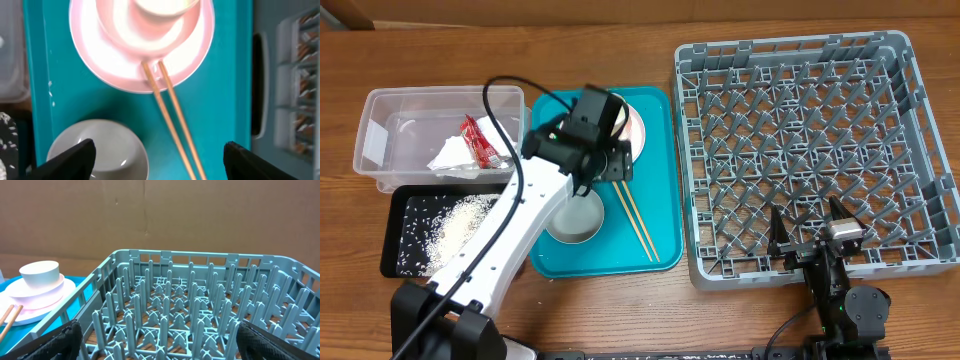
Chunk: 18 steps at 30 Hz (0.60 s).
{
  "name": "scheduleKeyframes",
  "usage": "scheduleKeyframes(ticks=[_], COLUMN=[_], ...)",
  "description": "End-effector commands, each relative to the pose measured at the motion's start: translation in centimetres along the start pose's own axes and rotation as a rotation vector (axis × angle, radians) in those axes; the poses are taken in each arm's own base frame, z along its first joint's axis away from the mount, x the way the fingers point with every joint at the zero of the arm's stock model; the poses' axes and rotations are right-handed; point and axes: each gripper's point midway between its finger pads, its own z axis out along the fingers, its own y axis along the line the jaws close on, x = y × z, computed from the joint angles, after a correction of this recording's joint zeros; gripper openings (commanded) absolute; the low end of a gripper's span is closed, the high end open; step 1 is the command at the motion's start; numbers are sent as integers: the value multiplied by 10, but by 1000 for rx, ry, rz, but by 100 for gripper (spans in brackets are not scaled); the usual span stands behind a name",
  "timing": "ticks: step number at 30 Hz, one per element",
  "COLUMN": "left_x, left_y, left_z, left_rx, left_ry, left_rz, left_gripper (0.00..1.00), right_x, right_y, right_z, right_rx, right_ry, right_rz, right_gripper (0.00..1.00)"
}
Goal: Sort waste into correct bins and load items into the dishwasher
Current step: 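Carry the grey bowl right and set it on the teal tray, then release the bowl and raise the left gripper above the bin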
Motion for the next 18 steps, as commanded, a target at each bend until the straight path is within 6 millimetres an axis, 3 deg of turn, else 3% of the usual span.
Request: scheduleKeyframes(ticks=[1, 7, 18], left_x=[-27, -57, -77], left_y=[0, 23, 95], left_z=[-22, -46, -71], left_rx=[-18, -156, -524], left_ry=[-86, -203, -328], left_rz=[8, -16, -63], left_gripper=[100, 100, 100], right_x=[2, 2, 2], right_y=[0, 0, 0], right_z=[0, 0, 0], right_rx=[-1, -1, -1], right_ry=[-5, -4, -4], right_rz=[-4, -4, -4], right_gripper=[100, 100, 100])
